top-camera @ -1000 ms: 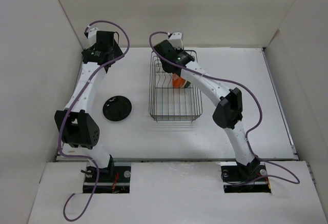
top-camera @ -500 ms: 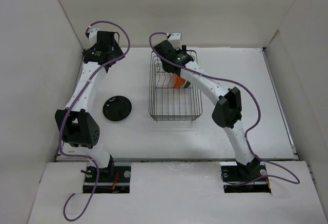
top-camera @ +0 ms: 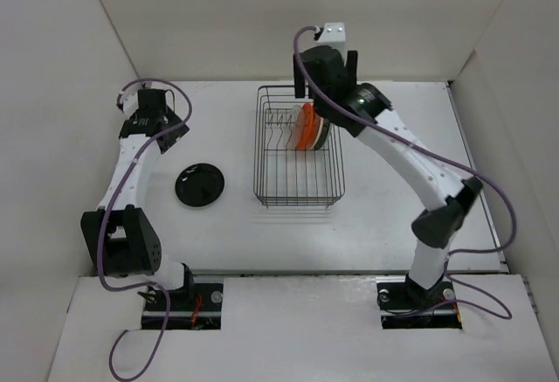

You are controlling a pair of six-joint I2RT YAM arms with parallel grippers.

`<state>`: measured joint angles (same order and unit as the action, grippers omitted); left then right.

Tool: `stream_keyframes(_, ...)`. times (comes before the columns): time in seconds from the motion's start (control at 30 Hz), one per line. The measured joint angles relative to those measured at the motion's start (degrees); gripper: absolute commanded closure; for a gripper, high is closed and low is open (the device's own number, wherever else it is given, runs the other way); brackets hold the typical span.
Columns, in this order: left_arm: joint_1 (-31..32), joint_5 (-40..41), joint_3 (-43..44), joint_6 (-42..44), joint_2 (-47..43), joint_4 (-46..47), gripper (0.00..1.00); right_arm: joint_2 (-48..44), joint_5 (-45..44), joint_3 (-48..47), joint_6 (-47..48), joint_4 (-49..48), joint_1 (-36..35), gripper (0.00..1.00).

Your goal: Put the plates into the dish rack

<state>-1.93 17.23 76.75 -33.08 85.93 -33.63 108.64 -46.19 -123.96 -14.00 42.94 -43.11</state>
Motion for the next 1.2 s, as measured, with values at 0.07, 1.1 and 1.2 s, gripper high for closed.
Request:
stream_keyframes(0.07, -1.6, -0.8, -4.8, -1.5, -2.9, -0.1, 0.0, -7.5, 3.7, 5.5, 1.8, -3.2, -0.2, 0.09)
stream_keyframes(1.1, -4.6, -13.7, -40.5, -20.8, -12.5, 12.9, 0.34, -25.1, 34.7, 32.2, 7.1, -15.2, -0.9, 0.09)
stream_keyframes(1.2, -5.1, -13.8, -40.8, -21.2, -11.8, 14.6, 0.42, -25.1, 35.1, 32.2, 6.7, -15.3, -0.9, 0.09)
